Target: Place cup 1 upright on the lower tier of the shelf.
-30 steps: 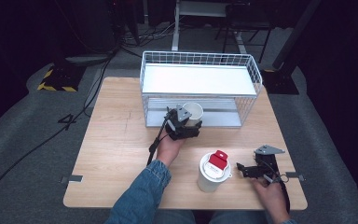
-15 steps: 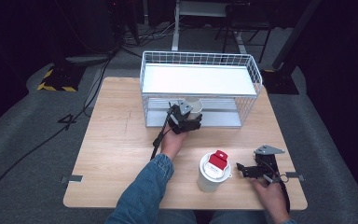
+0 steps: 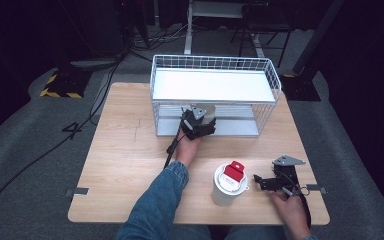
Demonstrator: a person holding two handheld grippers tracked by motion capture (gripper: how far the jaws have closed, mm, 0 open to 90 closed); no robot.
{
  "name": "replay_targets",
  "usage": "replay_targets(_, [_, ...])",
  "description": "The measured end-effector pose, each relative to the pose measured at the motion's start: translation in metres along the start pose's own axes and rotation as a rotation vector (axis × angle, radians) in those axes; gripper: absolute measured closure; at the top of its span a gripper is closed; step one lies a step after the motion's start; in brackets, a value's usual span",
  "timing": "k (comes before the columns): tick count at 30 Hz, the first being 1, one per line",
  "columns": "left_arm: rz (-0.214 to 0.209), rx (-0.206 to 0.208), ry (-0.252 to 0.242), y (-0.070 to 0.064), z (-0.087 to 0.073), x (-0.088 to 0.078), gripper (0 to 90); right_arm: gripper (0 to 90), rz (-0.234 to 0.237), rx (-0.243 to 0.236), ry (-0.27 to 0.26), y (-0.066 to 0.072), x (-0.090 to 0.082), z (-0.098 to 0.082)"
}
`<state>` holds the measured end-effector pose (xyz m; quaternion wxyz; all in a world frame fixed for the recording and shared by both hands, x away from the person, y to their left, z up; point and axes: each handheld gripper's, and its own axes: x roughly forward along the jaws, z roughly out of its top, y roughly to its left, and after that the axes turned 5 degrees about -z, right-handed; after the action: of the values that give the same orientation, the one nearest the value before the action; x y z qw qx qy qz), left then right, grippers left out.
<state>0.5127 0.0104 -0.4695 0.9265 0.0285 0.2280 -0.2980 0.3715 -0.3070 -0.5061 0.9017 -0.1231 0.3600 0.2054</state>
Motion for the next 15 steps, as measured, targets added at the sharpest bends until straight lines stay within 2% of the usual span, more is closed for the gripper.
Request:
replay_targets(11, [0.024,-0.03,-0.001,0.01,0.002,0.013,21.8,0.6,0.0,0.0,0.0,0.0,0.0,0.0])
replay_targets(15, [0.014,-0.055,-0.008,0.011,0.003,0.018,21.8,0.6,-0.001,0.001,0.0,0.0,0.0,0.0])
